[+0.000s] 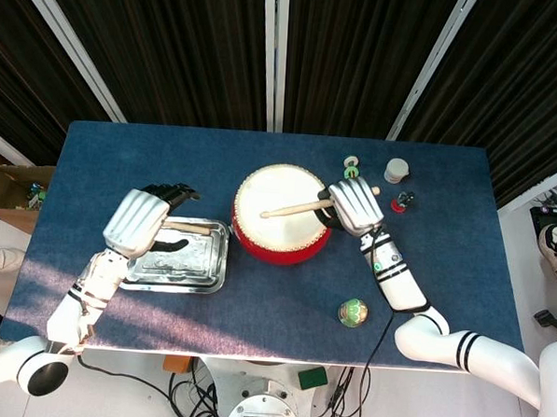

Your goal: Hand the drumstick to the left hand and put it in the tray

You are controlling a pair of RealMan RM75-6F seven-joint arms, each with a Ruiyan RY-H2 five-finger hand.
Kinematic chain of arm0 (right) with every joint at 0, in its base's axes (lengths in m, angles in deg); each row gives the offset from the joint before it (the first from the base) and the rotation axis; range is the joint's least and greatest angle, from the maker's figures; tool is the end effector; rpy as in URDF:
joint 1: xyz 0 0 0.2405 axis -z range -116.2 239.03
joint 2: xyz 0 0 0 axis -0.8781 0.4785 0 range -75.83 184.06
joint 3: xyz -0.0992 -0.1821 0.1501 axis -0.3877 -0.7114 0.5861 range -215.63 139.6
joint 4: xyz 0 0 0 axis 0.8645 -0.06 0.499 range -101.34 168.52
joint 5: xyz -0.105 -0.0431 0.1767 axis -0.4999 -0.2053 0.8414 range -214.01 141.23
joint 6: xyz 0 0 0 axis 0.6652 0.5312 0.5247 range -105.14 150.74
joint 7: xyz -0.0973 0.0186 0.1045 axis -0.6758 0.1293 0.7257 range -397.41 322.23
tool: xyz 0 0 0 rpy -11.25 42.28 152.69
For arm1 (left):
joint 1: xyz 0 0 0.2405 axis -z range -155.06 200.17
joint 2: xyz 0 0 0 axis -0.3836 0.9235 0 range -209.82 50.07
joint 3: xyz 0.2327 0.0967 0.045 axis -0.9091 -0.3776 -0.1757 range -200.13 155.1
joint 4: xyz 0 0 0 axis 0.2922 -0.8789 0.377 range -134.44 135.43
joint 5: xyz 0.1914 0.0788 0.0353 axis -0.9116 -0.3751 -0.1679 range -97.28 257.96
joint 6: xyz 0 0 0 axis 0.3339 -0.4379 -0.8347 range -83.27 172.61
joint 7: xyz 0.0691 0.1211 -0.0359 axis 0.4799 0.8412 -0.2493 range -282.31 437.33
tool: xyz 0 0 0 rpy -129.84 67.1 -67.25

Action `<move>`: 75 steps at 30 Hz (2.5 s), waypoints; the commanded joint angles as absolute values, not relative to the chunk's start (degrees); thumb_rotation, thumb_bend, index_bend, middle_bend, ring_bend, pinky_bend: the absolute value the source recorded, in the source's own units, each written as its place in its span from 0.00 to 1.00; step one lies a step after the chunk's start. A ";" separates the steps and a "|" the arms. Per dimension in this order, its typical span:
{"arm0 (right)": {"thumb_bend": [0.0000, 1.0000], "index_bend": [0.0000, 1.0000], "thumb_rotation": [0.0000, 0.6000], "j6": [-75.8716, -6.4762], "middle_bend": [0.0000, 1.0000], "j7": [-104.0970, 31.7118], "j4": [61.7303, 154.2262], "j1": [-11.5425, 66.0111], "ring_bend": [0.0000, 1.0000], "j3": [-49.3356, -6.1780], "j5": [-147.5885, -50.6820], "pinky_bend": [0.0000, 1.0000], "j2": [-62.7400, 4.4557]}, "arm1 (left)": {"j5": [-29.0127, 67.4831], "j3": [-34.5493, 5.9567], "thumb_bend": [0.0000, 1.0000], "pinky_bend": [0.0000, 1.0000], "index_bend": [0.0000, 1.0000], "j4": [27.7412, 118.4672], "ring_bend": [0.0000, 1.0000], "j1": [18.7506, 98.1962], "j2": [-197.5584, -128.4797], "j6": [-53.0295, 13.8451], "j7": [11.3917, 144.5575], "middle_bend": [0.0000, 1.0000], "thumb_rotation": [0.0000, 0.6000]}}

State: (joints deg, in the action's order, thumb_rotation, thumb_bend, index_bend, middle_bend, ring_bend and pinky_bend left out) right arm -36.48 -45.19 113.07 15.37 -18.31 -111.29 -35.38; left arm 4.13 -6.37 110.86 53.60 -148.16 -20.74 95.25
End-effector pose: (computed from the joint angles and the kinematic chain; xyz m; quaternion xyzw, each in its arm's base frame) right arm -0.0897 -0.3877 0.0269 0.6880 -0.3202 0.5162 0.3971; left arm -0.1205 0.3008 0.1087 -0.6912 -0.3241 -0.4849 0.4266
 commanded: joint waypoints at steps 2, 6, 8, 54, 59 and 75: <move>0.39 1.00 1.00 -37.97 1.00 -42.89 110.34 14.72 1.00 -17.95 -111.00 1.00 -38.39 | 5.38 -5.14 0.09 0.47 0.30 110.68 0.39 55.91 -149.80 -19.74 94.86 0.30 1.00; 0.39 1.00 1.00 -39.16 1.00 -40.23 106.25 13.67 1.00 -17.95 -111.43 1.00 -42.28 | 5.85 -3.47 0.09 0.47 0.30 110.21 0.39 58.70 -152.31 -19.36 93.65 0.30 1.00; 0.40 1.00 1.00 -39.69 1.00 -38.60 104.90 13.45 1.00 -17.82 -111.46 1.00 -43.69 | 5.99 -2.92 0.09 0.47 0.30 109.78 0.39 59.81 -153.48 -19.30 93.13 0.30 1.00; 0.42 1.00 1.00 -39.41 1.00 -28.55 101.04 11.30 1.00 -16.97 -110.22 1.00 -48.79 | 11.42 -0.66 0.27 0.67 0.52 91.35 0.55 74.28 -172.87 -20.39 92.45 0.50 1.00; 0.40 1.00 1.00 -39.39 1.00 -28.08 100.80 11.26 1.00 -16.95 -110.19 1.00 -48.86 | 11.26 -0.64 0.32 0.70 0.60 90.28 0.66 74.75 -173.46 -20.60 92.09 0.62 1.00; 0.28 0.95 1.00 -39.71 0.90 -28.35 102.14 12.31 0.80 -17.50 -110.06 0.95 -47.25 | 10.64 -1.05 0.40 0.72 0.68 89.23 0.74 74.90 -173.32 -19.53 86.53 0.73 1.00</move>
State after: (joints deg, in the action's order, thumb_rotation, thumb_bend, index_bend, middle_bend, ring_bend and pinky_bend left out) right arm -39.76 -28.26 101.96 12.23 -17.47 -110.12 -47.42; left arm 10.65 -1.04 89.16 74.93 -173.42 -19.74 87.08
